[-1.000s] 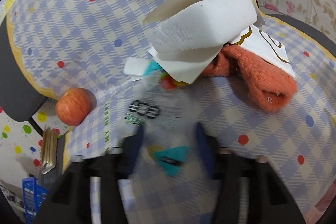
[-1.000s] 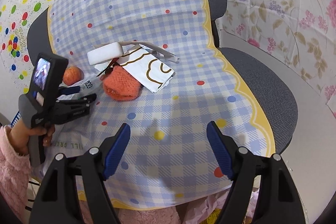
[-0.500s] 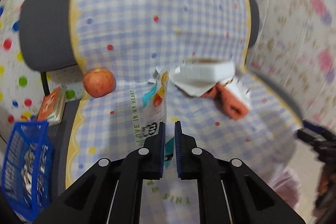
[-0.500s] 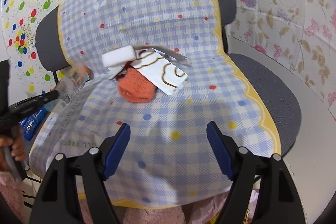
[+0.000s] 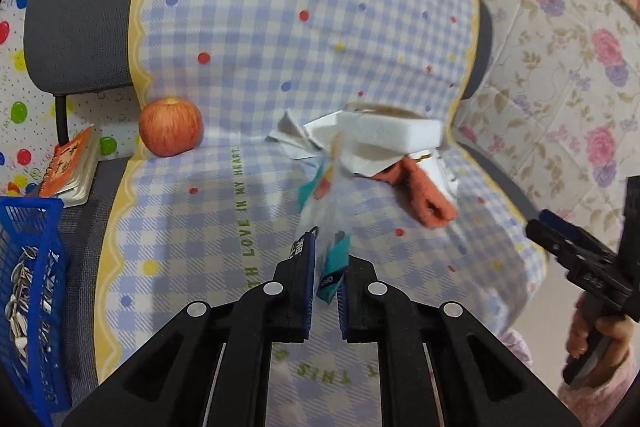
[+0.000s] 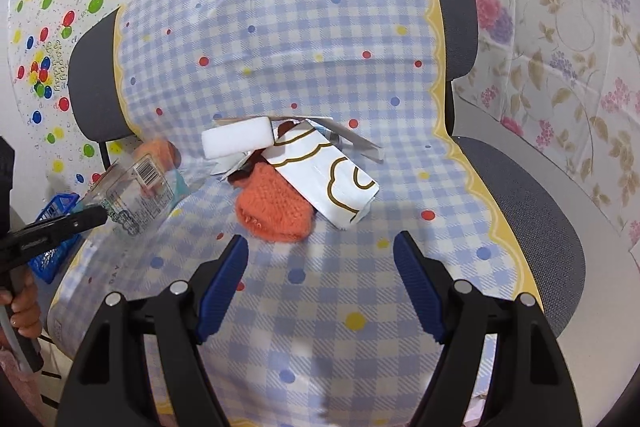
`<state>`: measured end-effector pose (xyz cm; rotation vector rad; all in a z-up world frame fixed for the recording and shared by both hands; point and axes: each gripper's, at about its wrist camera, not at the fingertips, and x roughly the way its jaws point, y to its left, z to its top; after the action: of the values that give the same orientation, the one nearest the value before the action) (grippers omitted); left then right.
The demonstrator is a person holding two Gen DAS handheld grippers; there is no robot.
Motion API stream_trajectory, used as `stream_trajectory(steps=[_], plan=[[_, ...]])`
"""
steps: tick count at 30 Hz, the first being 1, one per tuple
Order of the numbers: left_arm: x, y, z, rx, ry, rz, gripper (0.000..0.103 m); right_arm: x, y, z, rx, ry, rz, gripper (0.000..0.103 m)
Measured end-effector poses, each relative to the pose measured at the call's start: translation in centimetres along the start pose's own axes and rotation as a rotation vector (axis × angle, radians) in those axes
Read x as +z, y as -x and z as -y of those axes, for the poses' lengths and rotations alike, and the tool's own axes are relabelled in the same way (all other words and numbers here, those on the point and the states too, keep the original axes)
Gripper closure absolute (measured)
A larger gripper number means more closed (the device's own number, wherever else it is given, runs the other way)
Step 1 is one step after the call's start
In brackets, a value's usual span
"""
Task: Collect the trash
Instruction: 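Grasp the white paper bag with the right gripper while the left gripper holds the wrapper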
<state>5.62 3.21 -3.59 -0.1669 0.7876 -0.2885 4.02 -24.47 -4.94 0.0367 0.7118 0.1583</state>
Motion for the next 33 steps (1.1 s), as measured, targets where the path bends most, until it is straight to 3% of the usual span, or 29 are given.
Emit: stream_trajectory(steps=[2, 7, 9, 10, 11, 16, 22, 30, 32, 33], plan=[[0.1, -0.7, 0.1, 0.016, -0.012, -0.006, 0.083, -0.1, -0.1, 0.1, -0.002, -0.003, -0.004, 0.029], [0.2, -2.7, 0.3, 0.074, -0.049, -0.024, 0.083, -0.4, -0.8, 0.8, -0.009, -0.019, -0.024, 0.029], [0.2, -3.4, 0.6, 0.099, -0.076, -0.034, 0.085, -0.2, -1.1, 0.8, -0.007, -0.011, -0.026, 0.029], [0.2, -3.4, 0.7, 0.108, -0.079, -0.025, 0.095, 0.0, -1.2, 0.8, -0.007, -0.004, -0.021, 0.029], [0.3, -3.3, 0.8, 0.11, -0.076, -0.014, 0.099, 0.5, -1.3, 0.7, -0.007, 0.01, -0.011, 0.029], [1.9, -1.4, 0.6, 0.093, -0.024, 0.068, 0.102, 3.7, -3.6, 0.7, -0.023, 0.079, 0.029, 0.03], [4.2, -0.4, 0.9, 0.063, -0.011, 0.11, 0.102, 7.0, -8.4, -0.5, -0.022, 0.187, 0.018, 0.045], [4.6, -1.6, 1.2, 0.048, -0.016, 0.09, 0.102, 8.8, -11.6, -3.9, -0.049, 0.428, 0.036, 0.046], [4.6, -1.8, 1.1, 0.046, -0.015, 0.087, 0.102, 9.2, -12.0, -4.8, -0.069, 0.508, 0.045, 0.054], [4.6, -1.8, 1.1, 0.045, -0.014, 0.086, 0.102, 9.2, -12.2, -5.1, -0.075, 0.539, 0.043, 0.066]])
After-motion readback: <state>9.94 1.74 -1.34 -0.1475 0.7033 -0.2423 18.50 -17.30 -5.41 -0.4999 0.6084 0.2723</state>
